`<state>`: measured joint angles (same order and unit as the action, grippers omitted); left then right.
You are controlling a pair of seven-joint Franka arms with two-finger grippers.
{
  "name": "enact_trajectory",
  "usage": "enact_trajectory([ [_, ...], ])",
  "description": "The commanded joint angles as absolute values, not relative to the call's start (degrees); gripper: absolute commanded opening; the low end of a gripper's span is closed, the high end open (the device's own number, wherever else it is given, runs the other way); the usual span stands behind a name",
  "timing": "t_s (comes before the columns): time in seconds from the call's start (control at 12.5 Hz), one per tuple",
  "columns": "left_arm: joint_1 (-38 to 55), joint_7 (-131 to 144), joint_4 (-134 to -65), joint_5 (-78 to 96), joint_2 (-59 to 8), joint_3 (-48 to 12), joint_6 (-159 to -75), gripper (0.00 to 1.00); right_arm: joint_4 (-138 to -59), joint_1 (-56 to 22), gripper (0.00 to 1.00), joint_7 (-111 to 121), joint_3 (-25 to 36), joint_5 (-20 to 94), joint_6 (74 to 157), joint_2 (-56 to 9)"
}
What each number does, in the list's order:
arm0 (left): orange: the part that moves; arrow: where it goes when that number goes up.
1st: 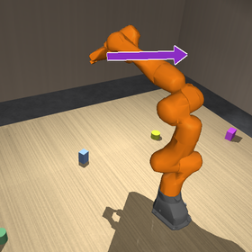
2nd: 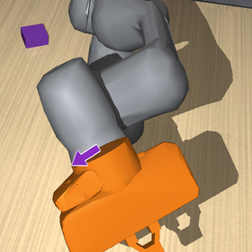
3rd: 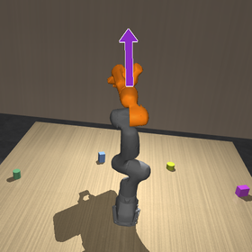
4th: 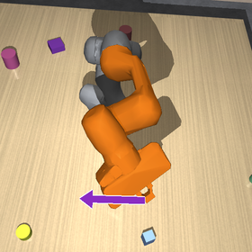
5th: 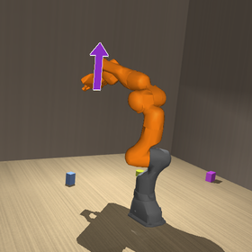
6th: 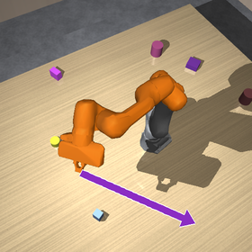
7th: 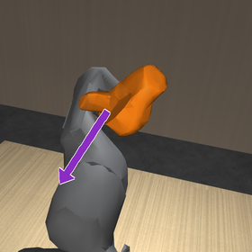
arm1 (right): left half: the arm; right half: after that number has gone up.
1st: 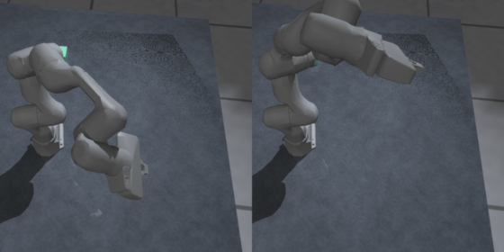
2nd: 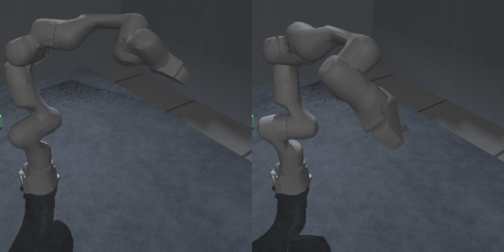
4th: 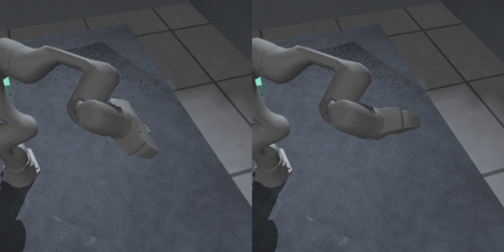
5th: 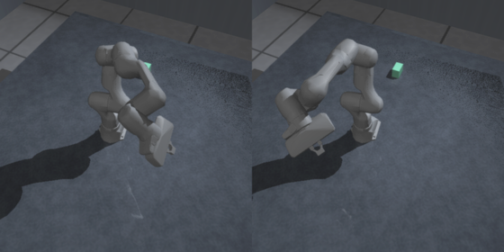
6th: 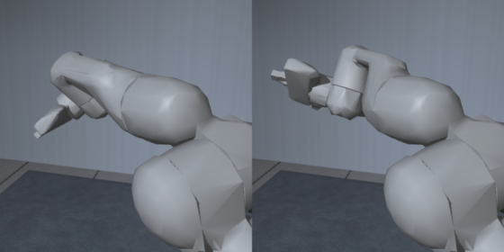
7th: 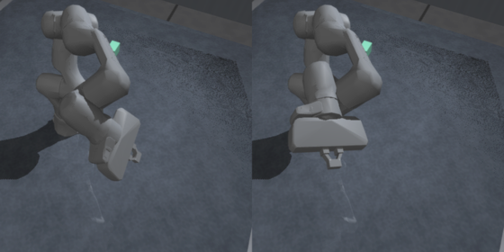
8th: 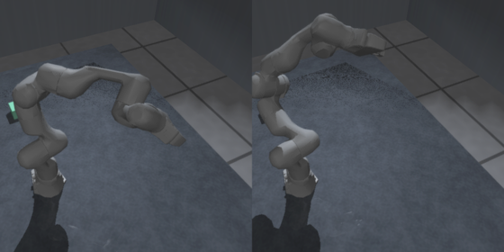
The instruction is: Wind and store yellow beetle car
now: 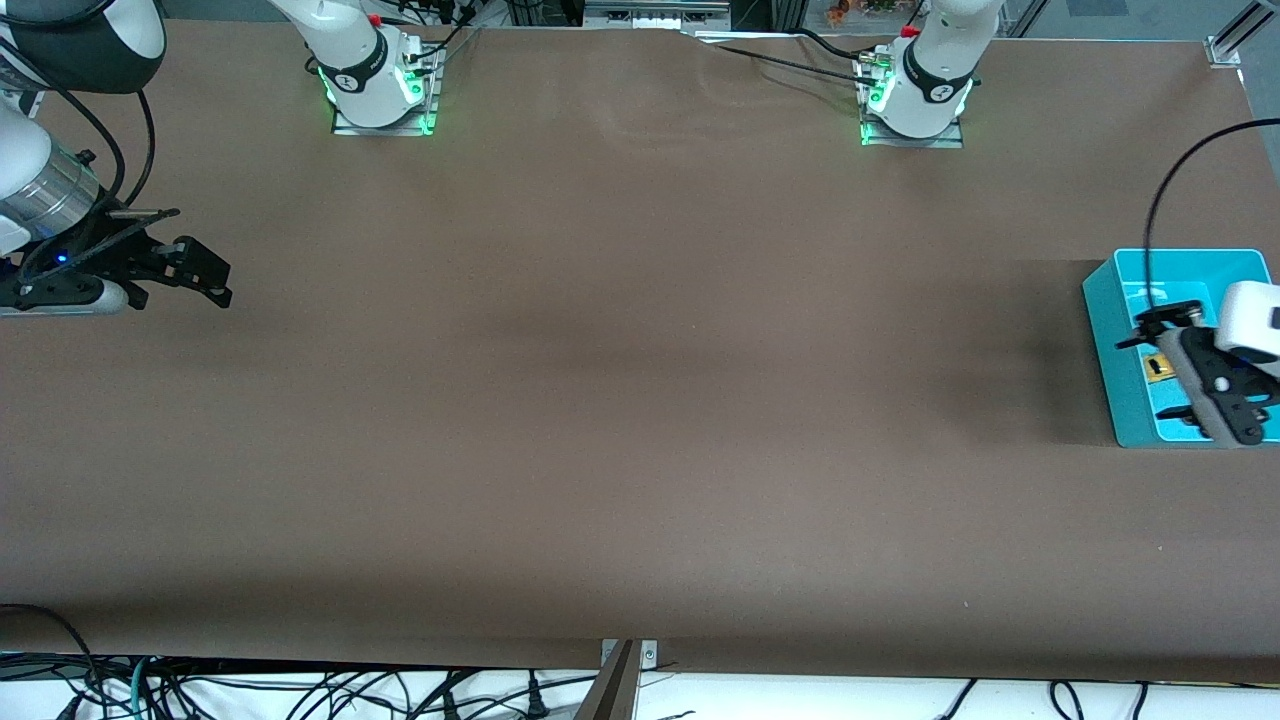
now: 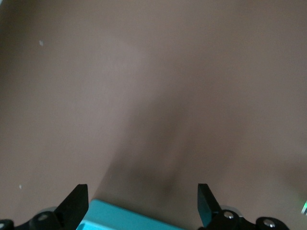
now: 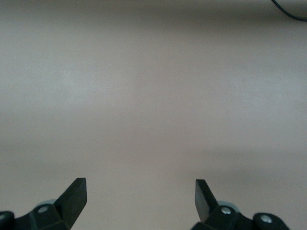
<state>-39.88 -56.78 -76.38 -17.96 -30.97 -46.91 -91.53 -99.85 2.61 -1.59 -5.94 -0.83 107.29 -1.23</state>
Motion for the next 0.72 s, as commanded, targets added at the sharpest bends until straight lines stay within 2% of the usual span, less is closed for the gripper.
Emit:
enact_trajectory([
  [0.0, -30.5, -49.1, -75.3, -16.4, -25.7, -41.5, -89.0, 1.0, -98.9, 2.5, 1.0, -1.5, -5.7, -0.5, 106.6, -1.6],
  [0.24, -22.2, -41.1, -75.1, -13.6, -22.3, -33.4, -89.0, 1.0, -98.9, 2.5, 1.0, -1.5, -5.7, -0.5, 106.6, -1.6],
  [0.48, -13.2, -28.7, -76.0, -4.6, -18.9, -21.9, -88.9, 1.0, -98.9, 2.5, 1.0, -1.5, -5.7, -0.5, 106.6, -1.6],
  [0.64, -8.6, -21.7, -77.5, -3.8, -16.8, -17.2, -89.0, 1.0, -98.9, 2.5, 1.0, -1.5, -5.7, -0.5, 106.6, -1.6],
])
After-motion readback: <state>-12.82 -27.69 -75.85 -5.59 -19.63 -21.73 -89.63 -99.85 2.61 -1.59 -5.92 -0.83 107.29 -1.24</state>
